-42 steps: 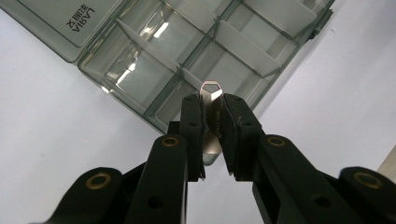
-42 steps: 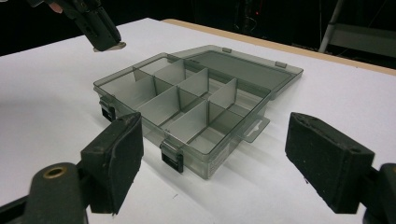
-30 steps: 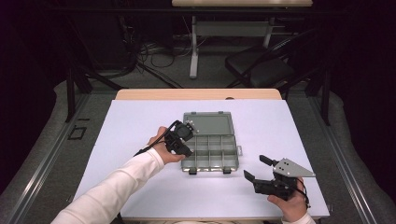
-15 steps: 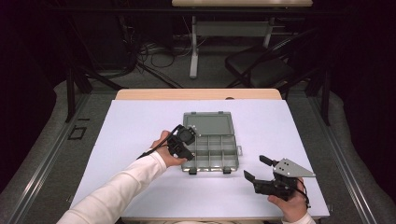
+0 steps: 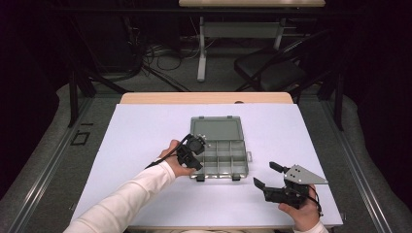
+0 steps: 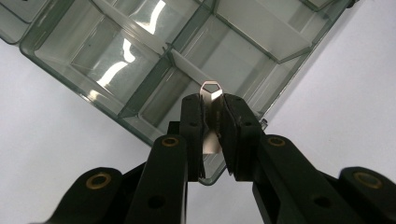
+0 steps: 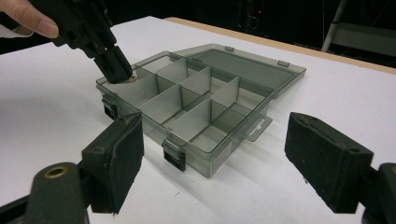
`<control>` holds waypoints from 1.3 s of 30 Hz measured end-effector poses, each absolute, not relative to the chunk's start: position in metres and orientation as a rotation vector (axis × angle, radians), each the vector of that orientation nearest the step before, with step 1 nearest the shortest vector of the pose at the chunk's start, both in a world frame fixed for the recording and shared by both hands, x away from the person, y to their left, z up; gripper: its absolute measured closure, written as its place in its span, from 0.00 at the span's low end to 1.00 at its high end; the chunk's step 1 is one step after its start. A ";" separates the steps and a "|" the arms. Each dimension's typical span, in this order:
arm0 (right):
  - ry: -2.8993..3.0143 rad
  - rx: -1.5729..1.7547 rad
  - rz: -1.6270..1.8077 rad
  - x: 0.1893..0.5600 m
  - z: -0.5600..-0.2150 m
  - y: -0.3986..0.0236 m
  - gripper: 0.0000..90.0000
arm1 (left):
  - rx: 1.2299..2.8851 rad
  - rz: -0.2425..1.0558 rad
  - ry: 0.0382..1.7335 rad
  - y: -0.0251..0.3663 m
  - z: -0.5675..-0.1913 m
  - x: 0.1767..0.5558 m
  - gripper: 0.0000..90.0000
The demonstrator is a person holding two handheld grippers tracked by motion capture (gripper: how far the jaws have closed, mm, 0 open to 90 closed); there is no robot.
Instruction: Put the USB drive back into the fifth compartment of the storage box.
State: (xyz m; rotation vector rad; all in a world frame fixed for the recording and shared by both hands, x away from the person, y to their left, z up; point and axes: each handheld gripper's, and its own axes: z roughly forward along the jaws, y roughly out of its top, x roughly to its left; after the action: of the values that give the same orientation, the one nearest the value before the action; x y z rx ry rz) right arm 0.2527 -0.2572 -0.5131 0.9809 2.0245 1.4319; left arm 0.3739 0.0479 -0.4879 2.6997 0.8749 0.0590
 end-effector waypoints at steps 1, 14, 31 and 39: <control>2.023 0.980 1.433 0.253 -0.513 -0.257 0.22 | 2.698 0.061 0.872 0.048 -0.488 0.374 0.88; 2.027 0.979 1.433 0.253 -0.513 -0.257 0.22 | 2.685 0.078 0.881 0.049 -0.488 0.375 0.97; 2.030 0.980 1.430 0.253 -0.513 -0.257 0.22 | 2.627 0.096 0.864 0.059 -0.478 0.374 0.75; 2.029 0.980 1.432 0.253 -0.513 -0.257 0.22 | 2.569 0.118 0.833 0.065 -0.472 0.374 0.61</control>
State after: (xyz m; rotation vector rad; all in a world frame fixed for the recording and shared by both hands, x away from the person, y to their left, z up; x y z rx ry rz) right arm 0.2529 -0.2567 -0.5133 0.9803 2.0289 1.4321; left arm 0.3742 0.0651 -0.4720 2.5694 0.8328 0.1177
